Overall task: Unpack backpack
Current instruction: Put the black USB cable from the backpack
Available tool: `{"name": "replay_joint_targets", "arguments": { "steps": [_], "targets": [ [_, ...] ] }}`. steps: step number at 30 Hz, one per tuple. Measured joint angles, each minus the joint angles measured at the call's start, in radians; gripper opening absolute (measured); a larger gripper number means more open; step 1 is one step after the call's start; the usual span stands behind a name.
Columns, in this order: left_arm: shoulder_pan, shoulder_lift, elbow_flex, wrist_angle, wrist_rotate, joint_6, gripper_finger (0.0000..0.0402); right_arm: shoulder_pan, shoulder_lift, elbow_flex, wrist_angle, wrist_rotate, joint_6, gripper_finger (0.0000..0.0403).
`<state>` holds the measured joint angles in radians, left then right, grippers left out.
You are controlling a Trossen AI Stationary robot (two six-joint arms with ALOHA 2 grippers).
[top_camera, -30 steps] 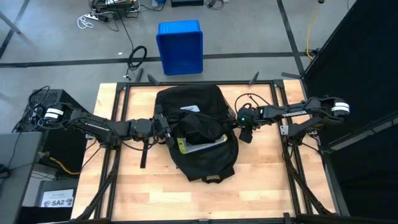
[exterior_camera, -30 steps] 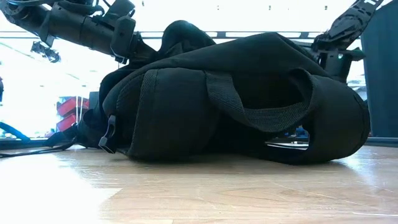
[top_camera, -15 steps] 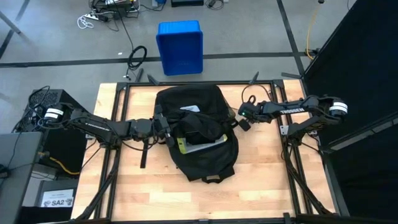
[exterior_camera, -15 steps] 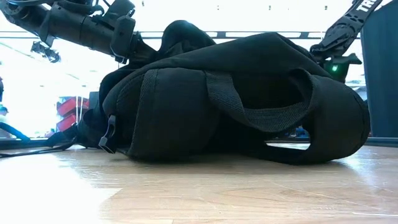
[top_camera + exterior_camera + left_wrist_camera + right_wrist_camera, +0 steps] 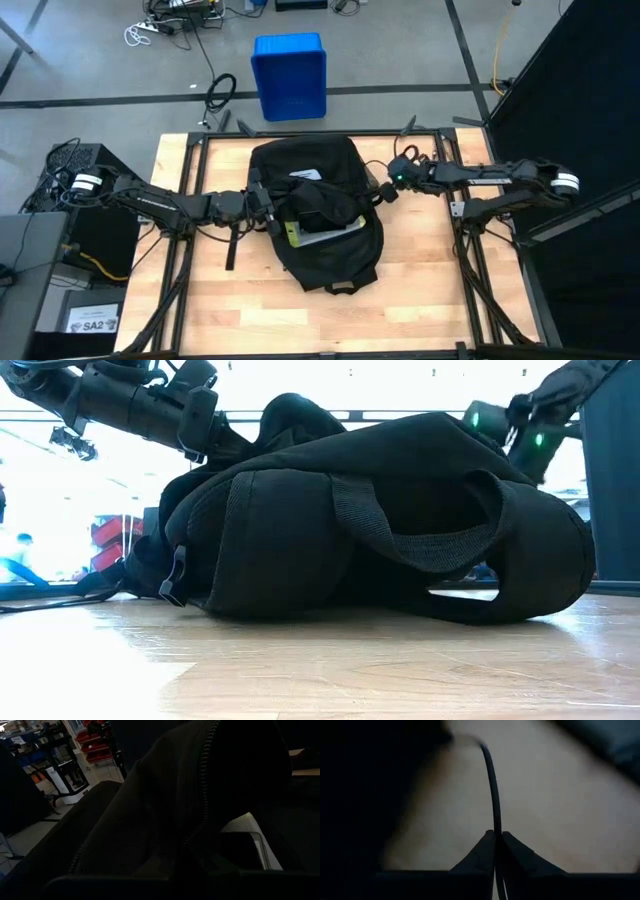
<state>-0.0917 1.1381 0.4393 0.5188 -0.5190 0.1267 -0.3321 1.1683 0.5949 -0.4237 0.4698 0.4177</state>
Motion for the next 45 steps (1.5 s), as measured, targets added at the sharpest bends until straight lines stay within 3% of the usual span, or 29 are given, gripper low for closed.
{"name": "replay_joint_targets", "arguments": {
  "steps": [9, 17, 20, 25, 28, 34, 40, 45],
  "targets": [
    [0.0, 0.0, 0.0, 0.0, 0.0, 0.0, 0.0, 0.153, -0.221, 0.209, 0.061, 0.067, -0.112, 0.0],
    [0.0, 0.0, 0.0, 0.002, 0.0, 0.0, 0.0, 0.343, -0.222, 0.35, 0.133, 0.092, -0.221, 0.0],
    [0.0, 0.0, 0.0, 0.002, 0.0, 0.0, 0.0, 0.36, -0.2, 0.349, 0.056, 0.091, -0.201, 0.0],
    [0.0, 0.0, 0.0, 0.002, 0.0, 0.0, 0.0, 0.351, -0.118, 0.348, -0.271, 0.052, -0.046, 0.0011],
    [0.0, 0.0, 0.0, 0.002, 0.0, 0.0, 0.0, 0.352, -0.062, 0.328, -0.392, -0.047, 0.019, 0.0044],
    [0.0, 0.0, 0.0, 0.002, 0.0, 0.0, 0.0, 0.403, 0.019, 0.269, -0.409, -0.26, 0.037, 0.0156],
    [0.0, 0.0, 0.0, 0.002, 0.0, 0.0, 0.0, 0.42, 0.079, 0.201, -0.414, -0.282, 0.078, 0.0254],
    [0.0, 0.0, 0.0, 0.002, 0.0, 0.0, 0.0, 0.38, 0.114, 0.092, -0.26, -0.304, 0.078, 0.0274]
  ]
}}
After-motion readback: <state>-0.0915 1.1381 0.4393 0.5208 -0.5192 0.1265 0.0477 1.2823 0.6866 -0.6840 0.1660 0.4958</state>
